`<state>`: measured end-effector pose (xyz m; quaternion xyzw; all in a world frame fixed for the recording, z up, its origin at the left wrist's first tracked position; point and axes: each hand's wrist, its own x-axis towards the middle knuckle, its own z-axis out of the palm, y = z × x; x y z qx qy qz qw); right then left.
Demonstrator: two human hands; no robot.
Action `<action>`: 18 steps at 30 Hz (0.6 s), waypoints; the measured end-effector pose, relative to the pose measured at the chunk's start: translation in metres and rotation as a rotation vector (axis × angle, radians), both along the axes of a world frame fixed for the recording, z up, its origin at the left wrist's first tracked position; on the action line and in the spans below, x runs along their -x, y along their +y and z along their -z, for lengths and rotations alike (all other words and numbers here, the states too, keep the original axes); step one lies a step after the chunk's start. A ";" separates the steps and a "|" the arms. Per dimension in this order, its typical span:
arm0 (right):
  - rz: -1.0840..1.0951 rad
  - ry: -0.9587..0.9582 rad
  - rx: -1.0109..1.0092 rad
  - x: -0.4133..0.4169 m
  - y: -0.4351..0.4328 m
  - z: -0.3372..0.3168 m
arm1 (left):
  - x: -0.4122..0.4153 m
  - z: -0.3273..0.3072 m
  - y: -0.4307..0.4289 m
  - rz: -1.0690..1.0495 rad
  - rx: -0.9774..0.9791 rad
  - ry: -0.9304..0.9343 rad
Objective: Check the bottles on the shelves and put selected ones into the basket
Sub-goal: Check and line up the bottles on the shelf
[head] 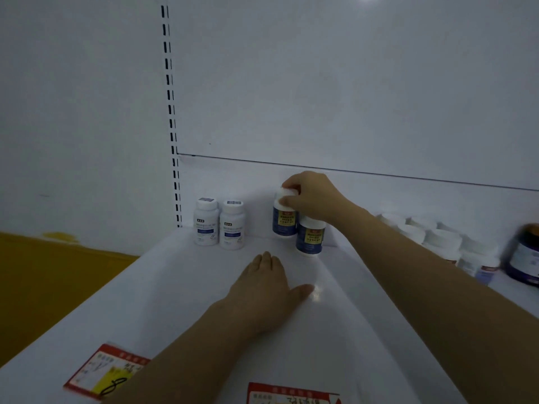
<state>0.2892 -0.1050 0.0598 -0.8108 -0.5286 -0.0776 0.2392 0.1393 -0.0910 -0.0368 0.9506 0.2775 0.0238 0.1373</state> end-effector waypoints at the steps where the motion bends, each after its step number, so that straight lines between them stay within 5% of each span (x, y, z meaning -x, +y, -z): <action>1: -0.002 -0.027 0.007 -0.001 0.001 0.004 | 0.000 0.002 0.000 0.008 -0.013 0.036; 18: 0.036 -0.234 0.061 0.007 -0.021 0.000 | 0.000 -0.008 -0.002 0.011 -0.048 0.085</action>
